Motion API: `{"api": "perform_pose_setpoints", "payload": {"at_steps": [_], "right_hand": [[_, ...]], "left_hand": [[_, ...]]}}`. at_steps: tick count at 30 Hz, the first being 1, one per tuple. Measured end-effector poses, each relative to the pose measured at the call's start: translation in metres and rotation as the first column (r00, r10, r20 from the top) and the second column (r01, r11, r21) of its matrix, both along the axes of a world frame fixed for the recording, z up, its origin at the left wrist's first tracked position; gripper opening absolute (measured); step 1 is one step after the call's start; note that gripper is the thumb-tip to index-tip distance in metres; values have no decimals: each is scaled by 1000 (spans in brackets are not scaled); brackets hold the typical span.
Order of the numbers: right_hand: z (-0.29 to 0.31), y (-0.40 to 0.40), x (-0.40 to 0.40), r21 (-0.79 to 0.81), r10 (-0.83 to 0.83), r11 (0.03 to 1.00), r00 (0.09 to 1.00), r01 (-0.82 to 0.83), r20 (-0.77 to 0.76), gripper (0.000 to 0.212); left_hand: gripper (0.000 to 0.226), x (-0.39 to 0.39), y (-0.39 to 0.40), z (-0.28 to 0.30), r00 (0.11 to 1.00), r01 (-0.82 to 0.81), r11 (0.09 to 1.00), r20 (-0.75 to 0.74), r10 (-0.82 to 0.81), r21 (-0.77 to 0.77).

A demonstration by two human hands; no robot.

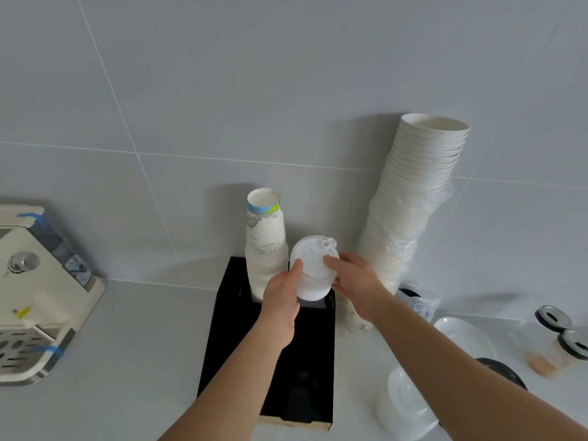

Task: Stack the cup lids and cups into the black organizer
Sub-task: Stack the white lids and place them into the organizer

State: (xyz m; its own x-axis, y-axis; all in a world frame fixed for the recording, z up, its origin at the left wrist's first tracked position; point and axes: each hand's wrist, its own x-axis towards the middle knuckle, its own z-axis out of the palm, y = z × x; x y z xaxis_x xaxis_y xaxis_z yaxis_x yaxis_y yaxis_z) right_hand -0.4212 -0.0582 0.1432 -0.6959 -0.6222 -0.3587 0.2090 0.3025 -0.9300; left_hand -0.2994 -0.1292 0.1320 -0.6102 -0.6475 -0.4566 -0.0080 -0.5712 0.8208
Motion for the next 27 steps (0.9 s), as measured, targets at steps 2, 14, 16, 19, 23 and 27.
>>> {"api": "perform_pose_setpoints", "payload": {"at_steps": [2,14,16,19,23,27], "right_hand": [[-8,-8,-4,16,-23,1000,1000,23,11,13],[-40,-24,-20,118,-74,989,993,85,-94,21],[-43,-25,-19,175,-50,981,984,80,-170,25],[-49,-25,-15,236,5,969,955,69,-297,31],[-53,-28,-14,286,71,956,903,59,-423,28],[-58,-26,-12,352,173,936,870,1,-462,35]], "left_hand": [[13,-8,-5,-7,1000,-5,1000,1,5,9],[33,-36,-13,-35,983,-59,980,163,90,-188],[31,-38,-14,-37,974,-53,972,205,101,-228],[31,-39,-15,-44,958,-38,953,260,121,-302],[26,-42,-15,-51,951,-16,945,286,115,-327],[28,-44,-17,-57,921,95,905,382,78,-414]]}}
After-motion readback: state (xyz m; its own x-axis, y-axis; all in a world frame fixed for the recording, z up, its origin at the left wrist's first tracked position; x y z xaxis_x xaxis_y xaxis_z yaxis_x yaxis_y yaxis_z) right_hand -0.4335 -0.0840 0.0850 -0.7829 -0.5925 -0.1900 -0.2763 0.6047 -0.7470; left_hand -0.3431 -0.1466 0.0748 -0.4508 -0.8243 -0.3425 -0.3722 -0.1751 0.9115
